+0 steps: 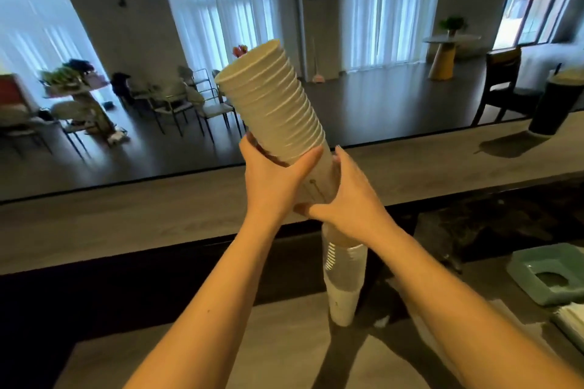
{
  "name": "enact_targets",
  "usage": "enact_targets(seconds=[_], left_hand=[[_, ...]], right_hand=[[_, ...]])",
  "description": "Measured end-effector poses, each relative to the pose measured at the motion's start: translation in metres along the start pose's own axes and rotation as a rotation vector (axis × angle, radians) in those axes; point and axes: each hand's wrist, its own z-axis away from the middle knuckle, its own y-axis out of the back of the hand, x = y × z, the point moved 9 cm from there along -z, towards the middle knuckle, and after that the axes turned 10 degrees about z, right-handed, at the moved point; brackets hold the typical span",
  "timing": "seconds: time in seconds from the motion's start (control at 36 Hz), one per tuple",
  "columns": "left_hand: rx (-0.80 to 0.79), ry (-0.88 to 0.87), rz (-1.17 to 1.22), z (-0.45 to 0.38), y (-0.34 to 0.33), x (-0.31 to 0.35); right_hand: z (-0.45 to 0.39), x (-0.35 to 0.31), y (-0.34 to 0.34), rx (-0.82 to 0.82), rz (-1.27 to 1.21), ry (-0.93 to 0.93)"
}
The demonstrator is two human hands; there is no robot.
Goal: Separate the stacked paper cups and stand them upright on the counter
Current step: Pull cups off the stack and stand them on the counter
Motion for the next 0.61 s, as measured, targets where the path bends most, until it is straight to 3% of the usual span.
enact_targets(seconds=[0.11, 0.25, 0.33, 0.39, 0.44, 0.53, 0.61], left_hand=[[0.049, 0.061, 0.102, 0.000, 0.031, -0.002], [-0.035, 0.394, 0.252, 0.002, 0.081, -0.027], [0.318, 0.182, -0.002, -0.012, 0.169, 0.008], [0.445, -0.007, -0.217, -0.018, 0.215, 0.044], [0.325, -0.045, -0.350, -0.034, 0.233, 0.059], [0.072, 0.072, -0.588, -0.054, 0.257, 0.065], [-0.088, 0.188, -0.614, -0.061, 0.290, 0.075]], right_hand=[[-0.020, -0.065, -0.004, 0.041, 0.052, 0.175], [-0.024, -0.111, -0.040, -0.029, 0.167, 0.249], [-0.014, -0.134, -0.069, -0.095, 0.173, 0.318], [-0.008, -0.151, -0.089, -0.151, 0.135, 0.369], [-0.005, -0.162, -0.104, -0.205, 0.087, 0.385], [-0.001, -0.185, -0.127, -0.287, 0.036, 0.394], [0.000, -0.209, -0.150, -0.337, -0.006, 0.397]])
